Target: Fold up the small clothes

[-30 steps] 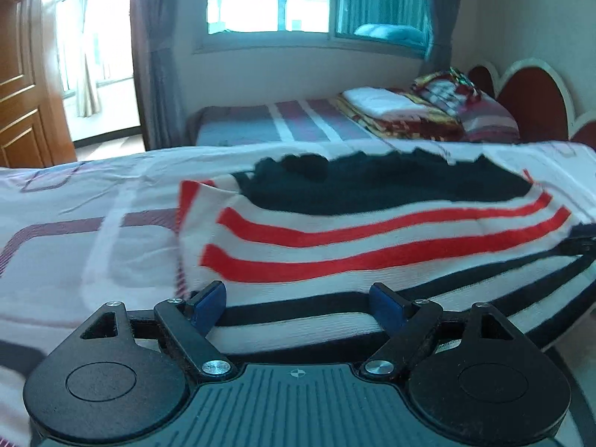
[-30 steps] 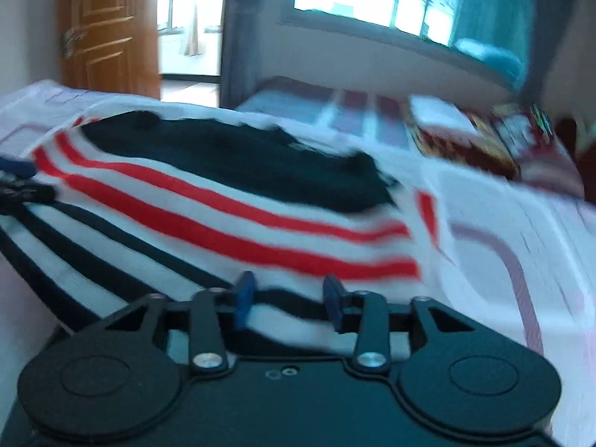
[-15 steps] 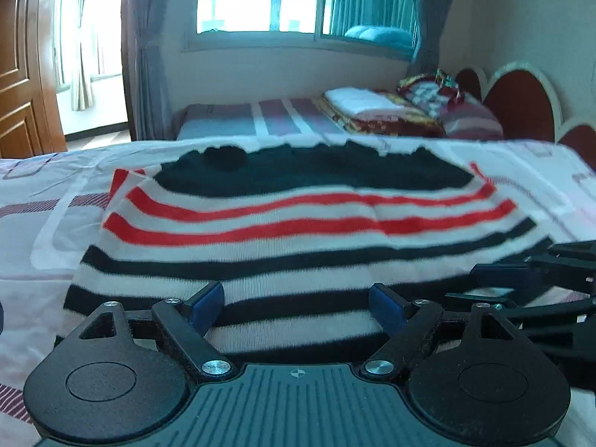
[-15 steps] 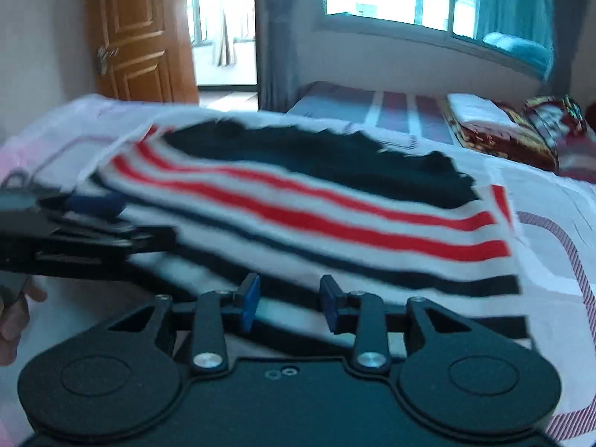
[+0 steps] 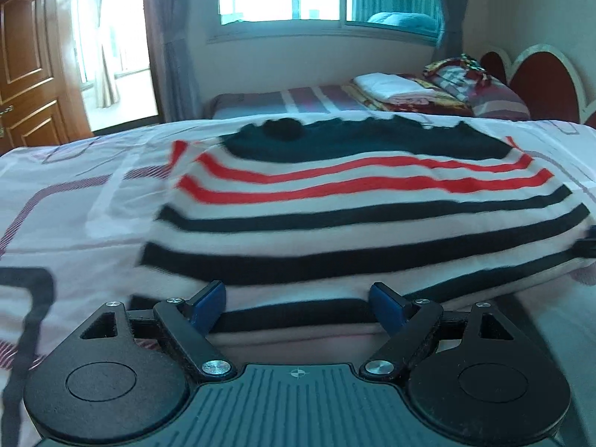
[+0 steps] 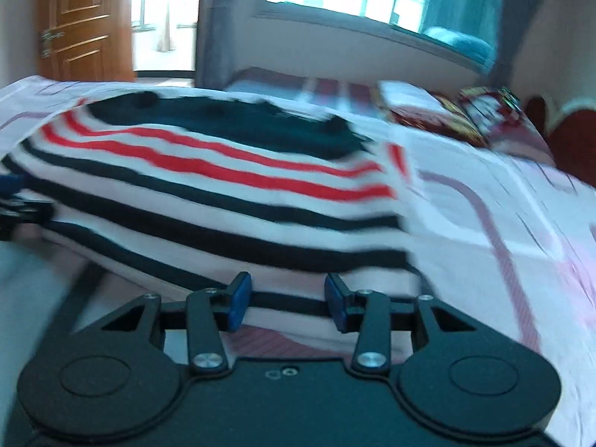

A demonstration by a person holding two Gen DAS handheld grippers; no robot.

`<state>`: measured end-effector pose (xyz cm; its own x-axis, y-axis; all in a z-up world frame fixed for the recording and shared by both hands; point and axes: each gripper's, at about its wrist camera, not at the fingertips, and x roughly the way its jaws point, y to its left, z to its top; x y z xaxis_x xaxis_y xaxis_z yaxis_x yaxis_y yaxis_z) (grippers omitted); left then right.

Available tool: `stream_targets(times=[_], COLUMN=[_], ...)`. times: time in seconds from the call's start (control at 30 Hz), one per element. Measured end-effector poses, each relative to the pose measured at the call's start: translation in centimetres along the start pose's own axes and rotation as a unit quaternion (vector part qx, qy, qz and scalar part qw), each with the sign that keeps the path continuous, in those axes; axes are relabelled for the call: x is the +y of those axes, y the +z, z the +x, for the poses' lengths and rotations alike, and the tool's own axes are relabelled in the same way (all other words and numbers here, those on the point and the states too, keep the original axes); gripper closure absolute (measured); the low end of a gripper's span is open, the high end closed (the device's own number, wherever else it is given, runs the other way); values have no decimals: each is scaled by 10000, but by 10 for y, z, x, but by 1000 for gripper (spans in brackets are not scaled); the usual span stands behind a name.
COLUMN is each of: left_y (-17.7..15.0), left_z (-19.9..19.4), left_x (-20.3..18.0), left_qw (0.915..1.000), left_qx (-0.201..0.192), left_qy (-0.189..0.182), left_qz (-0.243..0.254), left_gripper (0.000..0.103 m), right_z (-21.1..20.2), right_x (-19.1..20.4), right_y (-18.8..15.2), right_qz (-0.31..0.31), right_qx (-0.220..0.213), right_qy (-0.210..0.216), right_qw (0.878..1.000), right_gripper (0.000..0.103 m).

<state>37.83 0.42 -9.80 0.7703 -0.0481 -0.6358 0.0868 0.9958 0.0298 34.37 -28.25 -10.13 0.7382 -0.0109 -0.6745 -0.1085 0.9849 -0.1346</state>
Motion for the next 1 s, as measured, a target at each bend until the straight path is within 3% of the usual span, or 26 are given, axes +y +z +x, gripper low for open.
stream_targets(times=[0.1,0.33,0.4,0.47,0.53,0.63,0.7,0.77,0.83,0.9,1.0], left_y=[-3,7,0,-2,5,7,1,-11,-29,-37,-40], left_z=[1,-3,4,7,6,-14,-28,-33,-27,-27,-22], left_x=[14,6,13,15,17,24,35,52,69,75,79], left_qw=[9998,9997,9996,9997,9994,9987,9960,9858,9635,9521,9391], left_qx=[28,49,179,146,282,201,105,162,299,59,-115], left_qy=[-86,204,97,48,19,64,-42,-331,-732,-814,-856], left_qz=[-149,-122,-205,-175,-205,-458,-892,-1639,-2557,-2948,-3326], left_gripper=[15,12,10,6,6,6,6,7,7,7,7], right_z=[-4,-5,-13,-5,-4,-13,-24,-33,-38,-38,-39], right_x=[-21,-17,-19,-25,-27,-31,-32,-31,-29,-26,-18], right_y=[-9,-1,-1,-9,-12,-5,-5,-8,-10,-11,-9], right_qz=[251,290,285,309,288,474,553,624,718,840,1010], right_qx=[16,23,-133,58,-27,-46,-207,-296,-343,-319,-368], right_qy=[79,-5,-62,-25,38,99,198,381,562,731,945], right_qw=[9997,9996,9995,9995,9996,9988,9981,9969,9952,9933,9897], right_gripper=[62,63,65,67,66,66,64,64,68,78,81])
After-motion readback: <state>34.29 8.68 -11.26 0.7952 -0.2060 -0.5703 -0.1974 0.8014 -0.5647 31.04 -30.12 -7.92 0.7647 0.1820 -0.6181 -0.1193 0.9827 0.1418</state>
